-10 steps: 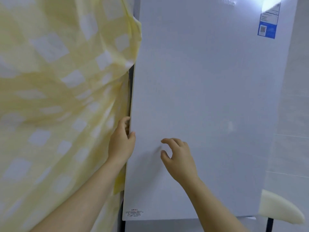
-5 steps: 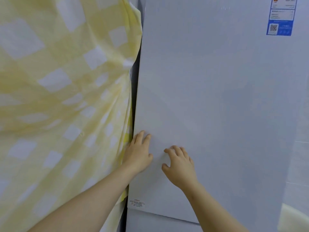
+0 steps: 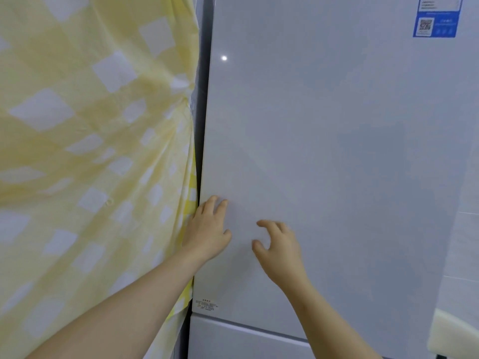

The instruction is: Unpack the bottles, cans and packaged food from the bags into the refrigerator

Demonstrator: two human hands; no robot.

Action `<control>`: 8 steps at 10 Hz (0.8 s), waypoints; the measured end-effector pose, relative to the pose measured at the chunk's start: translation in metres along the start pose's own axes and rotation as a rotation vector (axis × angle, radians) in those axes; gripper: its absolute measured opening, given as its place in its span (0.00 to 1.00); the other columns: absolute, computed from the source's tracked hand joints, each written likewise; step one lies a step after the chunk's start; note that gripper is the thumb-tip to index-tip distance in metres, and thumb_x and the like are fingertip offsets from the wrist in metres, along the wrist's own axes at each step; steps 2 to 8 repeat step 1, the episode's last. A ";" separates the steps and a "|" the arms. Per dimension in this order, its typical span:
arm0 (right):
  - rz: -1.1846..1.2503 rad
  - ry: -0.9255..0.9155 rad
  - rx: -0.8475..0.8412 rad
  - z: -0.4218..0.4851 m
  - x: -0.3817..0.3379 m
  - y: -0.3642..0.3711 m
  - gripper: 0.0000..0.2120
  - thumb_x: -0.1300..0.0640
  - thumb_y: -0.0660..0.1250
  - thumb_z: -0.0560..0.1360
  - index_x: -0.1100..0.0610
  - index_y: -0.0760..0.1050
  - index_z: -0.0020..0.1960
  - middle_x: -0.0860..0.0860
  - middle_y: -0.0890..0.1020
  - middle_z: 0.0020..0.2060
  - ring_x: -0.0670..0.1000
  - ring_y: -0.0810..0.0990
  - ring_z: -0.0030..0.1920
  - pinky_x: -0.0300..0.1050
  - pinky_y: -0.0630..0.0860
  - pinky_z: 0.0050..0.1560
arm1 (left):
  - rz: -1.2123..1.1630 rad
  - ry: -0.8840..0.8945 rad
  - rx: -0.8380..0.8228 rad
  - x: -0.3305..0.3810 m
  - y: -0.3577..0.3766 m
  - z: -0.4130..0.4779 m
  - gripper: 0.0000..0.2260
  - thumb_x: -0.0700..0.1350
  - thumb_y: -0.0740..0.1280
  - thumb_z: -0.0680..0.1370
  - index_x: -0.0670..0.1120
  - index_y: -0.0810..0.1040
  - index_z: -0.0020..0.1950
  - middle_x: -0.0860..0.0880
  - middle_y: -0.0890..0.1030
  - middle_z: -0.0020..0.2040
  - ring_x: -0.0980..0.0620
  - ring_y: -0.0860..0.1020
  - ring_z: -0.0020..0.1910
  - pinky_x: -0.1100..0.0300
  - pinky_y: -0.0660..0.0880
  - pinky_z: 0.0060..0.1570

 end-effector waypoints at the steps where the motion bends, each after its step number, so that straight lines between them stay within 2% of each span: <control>1: 0.199 0.025 0.205 -0.009 -0.003 -0.042 0.11 0.58 0.66 0.74 0.52 0.75 0.56 0.47 0.72 0.40 0.43 0.71 0.42 0.39 0.69 0.47 | -0.006 0.032 0.064 0.004 -0.002 -0.005 0.26 0.49 0.59 0.77 0.50 0.56 0.74 0.51 0.56 0.74 0.50 0.57 0.72 0.53 0.60 0.68; 8: 0.199 0.025 0.205 -0.009 -0.003 -0.042 0.11 0.58 0.66 0.74 0.52 0.75 0.56 0.47 0.72 0.40 0.43 0.71 0.42 0.39 0.69 0.47 | -0.006 0.032 0.064 0.004 -0.002 -0.005 0.26 0.49 0.59 0.77 0.50 0.56 0.74 0.51 0.56 0.74 0.50 0.57 0.72 0.53 0.60 0.68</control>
Point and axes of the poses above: each hand's wrist, its own z-axis towards the middle knuckle, its own y-axis out of the palm, x = y × z, the point moved 2 cm from there along z, towards the middle knuckle
